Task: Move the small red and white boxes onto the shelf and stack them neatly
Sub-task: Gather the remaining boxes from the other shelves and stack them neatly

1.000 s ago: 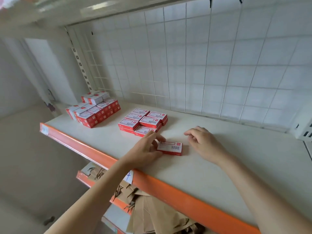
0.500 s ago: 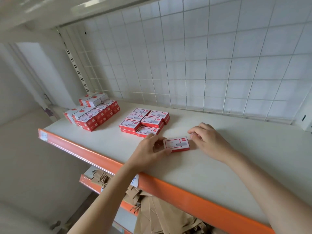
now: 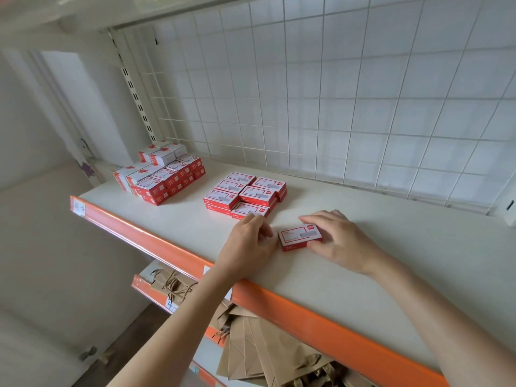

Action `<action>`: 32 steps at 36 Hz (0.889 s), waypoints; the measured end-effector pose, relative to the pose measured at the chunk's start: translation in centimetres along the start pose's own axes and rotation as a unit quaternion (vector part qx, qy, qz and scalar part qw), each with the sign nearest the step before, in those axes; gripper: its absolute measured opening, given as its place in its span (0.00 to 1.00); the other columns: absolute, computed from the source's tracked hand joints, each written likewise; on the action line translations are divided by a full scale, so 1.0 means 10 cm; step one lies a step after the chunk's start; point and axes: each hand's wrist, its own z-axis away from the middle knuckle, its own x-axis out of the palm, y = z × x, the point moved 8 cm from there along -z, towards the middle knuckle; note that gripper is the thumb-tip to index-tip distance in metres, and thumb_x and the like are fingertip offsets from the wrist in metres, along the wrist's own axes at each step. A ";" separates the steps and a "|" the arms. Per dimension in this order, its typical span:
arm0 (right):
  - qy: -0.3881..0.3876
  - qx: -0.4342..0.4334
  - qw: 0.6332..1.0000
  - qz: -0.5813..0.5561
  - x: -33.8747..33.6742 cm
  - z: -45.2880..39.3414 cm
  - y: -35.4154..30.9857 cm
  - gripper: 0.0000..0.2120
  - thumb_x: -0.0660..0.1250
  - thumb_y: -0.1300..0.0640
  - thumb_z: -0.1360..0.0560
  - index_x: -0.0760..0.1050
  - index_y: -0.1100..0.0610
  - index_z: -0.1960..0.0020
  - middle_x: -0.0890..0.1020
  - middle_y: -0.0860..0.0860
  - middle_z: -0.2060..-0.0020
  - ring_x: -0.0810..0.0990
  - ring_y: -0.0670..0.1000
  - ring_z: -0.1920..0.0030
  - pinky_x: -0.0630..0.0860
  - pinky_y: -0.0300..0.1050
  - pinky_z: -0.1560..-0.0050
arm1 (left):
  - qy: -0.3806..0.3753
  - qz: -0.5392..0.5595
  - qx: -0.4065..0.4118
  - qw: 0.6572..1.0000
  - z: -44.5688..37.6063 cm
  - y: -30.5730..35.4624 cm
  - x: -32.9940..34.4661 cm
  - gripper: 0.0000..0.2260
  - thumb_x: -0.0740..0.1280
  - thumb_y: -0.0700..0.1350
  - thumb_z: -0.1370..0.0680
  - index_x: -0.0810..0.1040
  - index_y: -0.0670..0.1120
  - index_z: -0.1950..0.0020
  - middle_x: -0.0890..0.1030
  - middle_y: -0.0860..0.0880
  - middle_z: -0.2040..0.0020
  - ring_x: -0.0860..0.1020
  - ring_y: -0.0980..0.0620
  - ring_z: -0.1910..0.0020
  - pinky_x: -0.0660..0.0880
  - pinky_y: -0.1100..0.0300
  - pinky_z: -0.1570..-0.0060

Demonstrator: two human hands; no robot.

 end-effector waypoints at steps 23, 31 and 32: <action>0.036 0.012 0.986 0.160 0.27 -0.84 -0.67 0.23 0.67 0.45 0.27 0.74 0.57 0.37 0.73 0.52 0.44 0.68 0.53 0.39 0.65 0.45 0.39 | -0.055 -0.091 0.112 0.988 -0.23 -0.47 -0.69 0.04 0.66 0.42 0.25 0.81 0.45 0.55 0.78 0.48 0.57 0.75 0.51 0.63 0.76 0.55 0.60; 0.026 0.017 0.971 0.236 0.43 -0.91 -0.71 0.19 0.68 0.46 0.27 0.78 0.54 0.40 0.72 0.53 0.49 0.70 0.55 0.44 0.69 0.48 0.47 | -0.061 -0.052 0.179 0.981 -0.42 -0.54 -0.71 0.05 0.66 0.42 0.26 0.81 0.44 0.56 0.78 0.48 0.61 0.71 0.52 0.66 0.72 0.59 0.64; 0.025 0.019 0.971 0.238 0.43 -0.91 -0.71 0.20 0.68 0.45 0.27 0.77 0.54 0.40 0.72 0.53 0.48 0.70 0.55 0.44 0.69 0.48 0.48 | -0.065 -0.049 0.188 0.979 -0.44 -0.53 -0.70 0.05 0.66 0.42 0.26 0.81 0.44 0.57 0.78 0.48 0.61 0.71 0.52 0.66 0.72 0.59 0.64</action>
